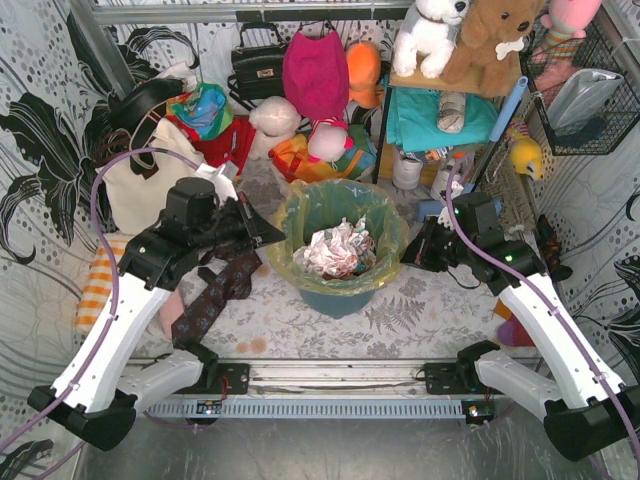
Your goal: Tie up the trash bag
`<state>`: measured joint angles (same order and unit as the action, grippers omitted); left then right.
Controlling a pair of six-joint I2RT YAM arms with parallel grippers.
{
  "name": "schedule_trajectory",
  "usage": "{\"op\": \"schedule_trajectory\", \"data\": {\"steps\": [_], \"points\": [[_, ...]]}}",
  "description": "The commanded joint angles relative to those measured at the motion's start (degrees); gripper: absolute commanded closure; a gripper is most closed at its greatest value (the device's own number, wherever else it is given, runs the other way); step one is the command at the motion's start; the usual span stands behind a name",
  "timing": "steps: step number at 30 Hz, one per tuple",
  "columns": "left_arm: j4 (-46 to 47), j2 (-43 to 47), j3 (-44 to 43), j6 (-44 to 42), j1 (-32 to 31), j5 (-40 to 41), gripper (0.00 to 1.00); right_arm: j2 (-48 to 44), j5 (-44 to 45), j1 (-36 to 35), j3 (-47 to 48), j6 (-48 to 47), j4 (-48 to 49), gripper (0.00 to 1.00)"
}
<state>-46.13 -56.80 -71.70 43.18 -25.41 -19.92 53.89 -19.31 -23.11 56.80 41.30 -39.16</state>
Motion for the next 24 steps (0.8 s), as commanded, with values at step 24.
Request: {"op": "schedule_trajectory", "data": {"steps": [24], "points": [[27.6,-0.9,0.5,15.4,0.0,-12.7,1.00,-3.4,-0.6,0.1,11.6,-0.6,-4.3,1.00]]}}
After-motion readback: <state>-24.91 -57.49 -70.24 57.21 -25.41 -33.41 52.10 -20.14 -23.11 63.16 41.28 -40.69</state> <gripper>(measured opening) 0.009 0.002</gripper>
